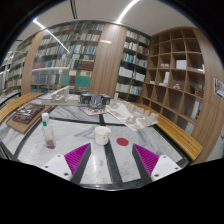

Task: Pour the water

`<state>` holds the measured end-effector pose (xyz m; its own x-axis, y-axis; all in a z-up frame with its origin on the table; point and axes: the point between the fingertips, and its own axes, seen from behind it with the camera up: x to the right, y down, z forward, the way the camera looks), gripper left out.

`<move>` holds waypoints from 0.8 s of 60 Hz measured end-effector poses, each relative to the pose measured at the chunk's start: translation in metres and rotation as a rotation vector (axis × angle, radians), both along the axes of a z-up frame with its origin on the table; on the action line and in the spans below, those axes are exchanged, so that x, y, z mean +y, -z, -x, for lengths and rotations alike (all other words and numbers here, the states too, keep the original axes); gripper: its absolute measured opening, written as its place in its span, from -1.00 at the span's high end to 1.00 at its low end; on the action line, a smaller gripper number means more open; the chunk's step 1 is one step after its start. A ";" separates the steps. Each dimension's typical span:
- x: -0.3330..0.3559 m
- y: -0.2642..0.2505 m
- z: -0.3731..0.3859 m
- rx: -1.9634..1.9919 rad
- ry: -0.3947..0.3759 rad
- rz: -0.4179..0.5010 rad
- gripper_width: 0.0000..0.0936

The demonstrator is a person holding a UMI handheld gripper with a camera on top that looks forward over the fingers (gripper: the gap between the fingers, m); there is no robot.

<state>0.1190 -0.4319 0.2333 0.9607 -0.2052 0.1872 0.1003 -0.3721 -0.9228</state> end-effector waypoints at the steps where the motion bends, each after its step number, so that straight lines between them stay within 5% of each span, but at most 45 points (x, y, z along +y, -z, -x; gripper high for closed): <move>1: -0.004 -0.002 0.003 0.002 0.003 0.001 -0.82; 18: -0.004 0.058 0.023 0.040 -0.042 0.046 -0.82; 36: 0.062 0.125 0.204 0.154 -0.262 0.044 -0.82; 48: 0.153 0.125 0.280 0.166 -0.303 -0.049 -0.82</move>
